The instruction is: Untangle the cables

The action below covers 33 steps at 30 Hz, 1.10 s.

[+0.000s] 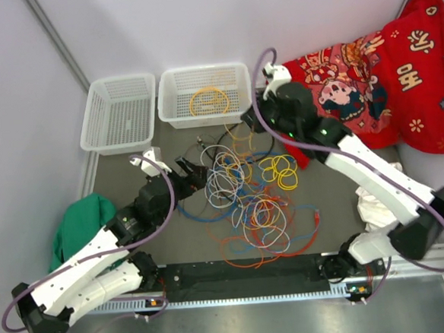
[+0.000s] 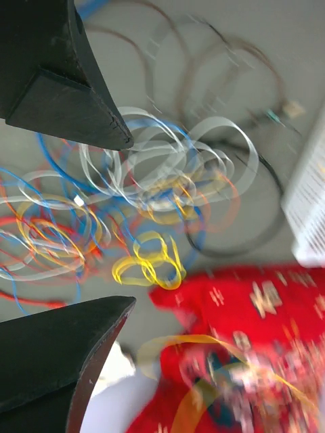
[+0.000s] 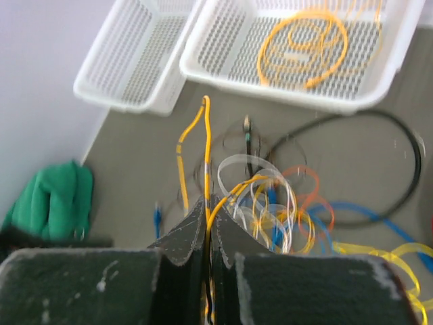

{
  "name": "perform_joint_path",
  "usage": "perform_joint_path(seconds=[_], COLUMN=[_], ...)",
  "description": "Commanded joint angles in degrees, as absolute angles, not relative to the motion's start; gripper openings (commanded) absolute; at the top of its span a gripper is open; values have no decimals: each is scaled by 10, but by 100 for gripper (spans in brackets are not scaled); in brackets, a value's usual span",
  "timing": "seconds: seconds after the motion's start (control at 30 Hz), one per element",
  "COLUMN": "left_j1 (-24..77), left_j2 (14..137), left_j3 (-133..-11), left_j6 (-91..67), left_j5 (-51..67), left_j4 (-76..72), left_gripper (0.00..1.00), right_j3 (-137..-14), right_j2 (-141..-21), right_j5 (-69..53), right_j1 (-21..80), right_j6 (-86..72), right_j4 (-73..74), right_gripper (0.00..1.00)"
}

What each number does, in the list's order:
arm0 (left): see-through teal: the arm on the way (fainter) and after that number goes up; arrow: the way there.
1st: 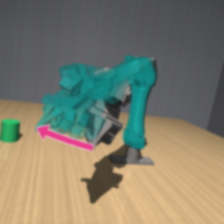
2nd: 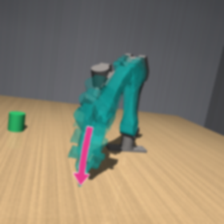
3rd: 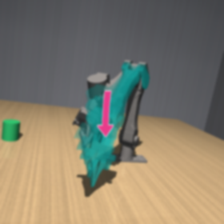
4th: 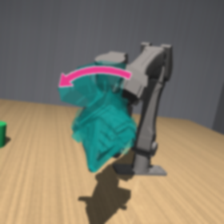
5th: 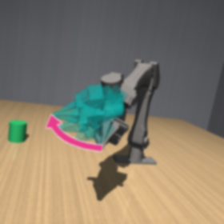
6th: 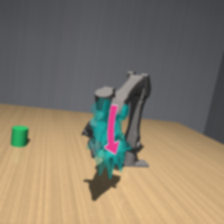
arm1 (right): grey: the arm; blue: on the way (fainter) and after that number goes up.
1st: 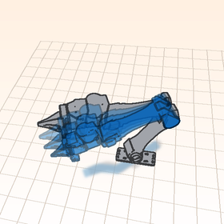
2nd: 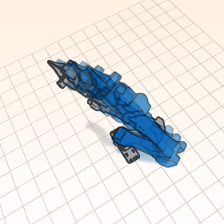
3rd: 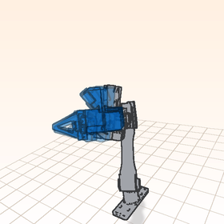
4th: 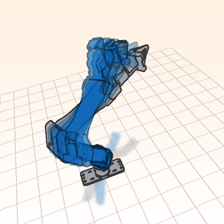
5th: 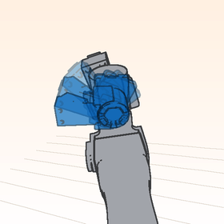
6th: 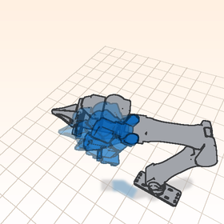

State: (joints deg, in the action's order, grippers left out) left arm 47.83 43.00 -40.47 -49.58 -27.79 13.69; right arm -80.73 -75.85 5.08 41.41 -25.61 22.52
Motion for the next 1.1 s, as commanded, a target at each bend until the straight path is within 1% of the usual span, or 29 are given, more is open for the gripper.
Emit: perform_joint_path(seconds=[0.0,0.07,0.1,0.13,0.17,0.2,0.27,0.3,0.33,0.37,0.4,0.43,0.47,0.57,0.6,0.67,0.7,0.73,0.77,0.8,0.83,0.87,0.9,0.93,0.97,1.03,1.07], left_j1=[480,480,480,480,480,480,480,479,479,479,479,479,479,479,479,479,479,479,479,479,479,480,480,479,480,480,480], left_j2=[411,398,396,393,395,395,409,414,429,438,447,466,475,508,519,527,533,535,536,536,536,535,534,533,532,525,522], left_j3=[-374,-352,-345,-341,-338,-339,-349,-352,-359,-361,-364,-371,-375,-392,-395,-396,-395,-391,-390,-388,-388,-386,-384,-380,-376,-367,-363], left_j6=[-588,-602,-604,-604,-600,-595,-578,-572,-570,-564,-562,-559,-551,-546,-545,-548,-550,-551,-555,-556,-563,-568,-571,-579,-584,-595,-598], left_j5=[-304,-290,-286,-284,-285,-287,-285,-284,-282,-280,-274,-272,-270,-264,-259,-248,-241,-228,-221,-210,-199,-192,-187,-179,-177,-172,-167], left_j4=[266,271,272,275,278,281,290,293,295,295,294,294,295,296,295,282,278,273,265,263,260,258,253,251,250,242,236], left_gripper=[92,91,91,91,91,91,91,91,91,91,91,91,91,91,91,91,90,90,89,89,89,89,88,87,87,86,86], right_j3=[-930,-982,-1042,-1073,-1107,-1175,-1242,-1305,-1336,-1366,-1415,-1429,-1433,-1359,-1291,-1226,-1166,-1132,-1055,-1015,-976,-903,-866,-829,-754,-676,-596], right_j2=[-853,-936,-964,-991,-1054,-1083,-1171,-1202,-1228,-1252,-1298,-1311,-1318,-1275,-1227,-1181,-1154,-1105,-1076,-1048,-995,-971,-948,-900,-879,-833,-796], right_j5=[11,4,2,2,2,2,-10,-14,-19,-32,-42,-50,-54,-44,-41,-36,-35,-33,-26,-25,-23,-20,-17,-13,-10,20,29], right_j1=[367,353,348,337,331,325,310,306,302,293,288,284,279,279,279,279,279,280,280,282,282,282,284,284,286,288,292], right_j6=[-266,-265,-263,-260,-256,-254,-250,-251,-252,-260,-265,-271,-279,-280,-279,-273,-271,-270,-270,-272,-275,-275,-276,-279,-279,-285,-285], right_j4=[118,120,125,130,147,155,170,180,184,189,199,200,196,149,130,85,78,70,59,48,38,38,39,39,40,40,27], right_gripper=[0,0,0,0,0,0,0,0,2,25,42,55,72,88,91,94,95,95,95,95,95,94,93,91,90,89,88])
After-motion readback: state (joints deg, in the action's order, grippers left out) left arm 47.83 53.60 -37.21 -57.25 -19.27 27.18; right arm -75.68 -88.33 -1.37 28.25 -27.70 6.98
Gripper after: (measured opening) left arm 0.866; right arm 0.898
